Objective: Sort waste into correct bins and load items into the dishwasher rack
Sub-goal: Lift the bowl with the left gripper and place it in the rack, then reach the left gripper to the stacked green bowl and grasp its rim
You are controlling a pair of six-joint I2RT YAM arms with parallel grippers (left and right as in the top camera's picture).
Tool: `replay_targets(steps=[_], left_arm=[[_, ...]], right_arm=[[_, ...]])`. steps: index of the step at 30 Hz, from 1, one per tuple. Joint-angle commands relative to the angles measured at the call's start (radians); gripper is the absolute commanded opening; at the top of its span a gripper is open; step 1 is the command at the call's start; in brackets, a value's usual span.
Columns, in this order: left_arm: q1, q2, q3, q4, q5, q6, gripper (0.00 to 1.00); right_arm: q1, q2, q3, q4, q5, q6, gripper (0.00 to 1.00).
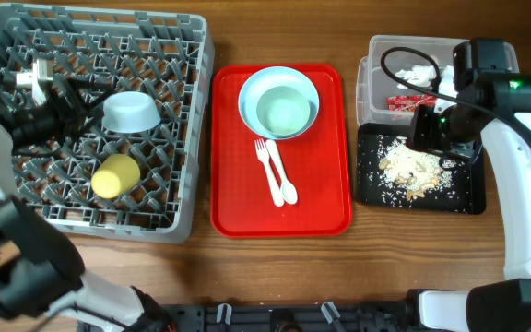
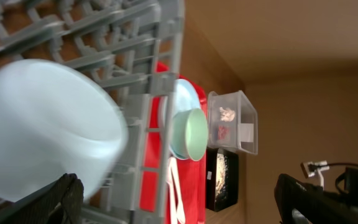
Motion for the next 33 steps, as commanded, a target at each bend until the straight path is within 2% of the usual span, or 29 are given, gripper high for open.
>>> replay_targets(steps=[1,5,10,16,19,23,28,30,33], left_arm=[[-0.090,-0.144,0.004,-0.005,-0.109,-0.047,1.00],[-0.244,-0.202,0.004,0.000,-0.230,-0.047,1.00],[-0.531,-0.197,0.003,0.046,-0.509,-0.047,1.00],[-0.859,-0.140,0.003,0.214,-0.789,-0.046,1.00],[-0.977,-0.091,0.003,0.307,-0.881,-0.046,1.00],[-1.082,-0.002,0.003,0.422,-0.957,-0.045,1.00],[-1.140,0.115,0.003,0.520,-0.982,-0.045,1.00],[-1.144,0.150,0.003,0.536,-0.983,-0.045,0.98],[-1.144,0.204,0.003,0.548,-0.983,-0.045,0.89]], right_arm=[[0.000,-0.021,0.021,-0.008,-0.002,-0.011,0.37],[0.000,-0.021,0.021,-0.008,-0.016,-0.010,0.43],[0.000,-0.021,0.021,-0.008,-0.032,-0.008,0.43],[0.000,-0.021,0.021,-0.011,0.002,0.065,0.44],[0.000,-0.021,0.021,-0.011,0.002,0.068,0.44],[0.000,-0.021,0.021,-0.011,0.001,0.066,0.44],[0.000,-0.021,0.021,-0.012,-0.002,0.065,0.44],[0.000,-0.021,0.021,-0.012,-0.002,0.065,0.44],[0.000,-0.021,0.021,-0.011,-0.002,0.065,0.44]])
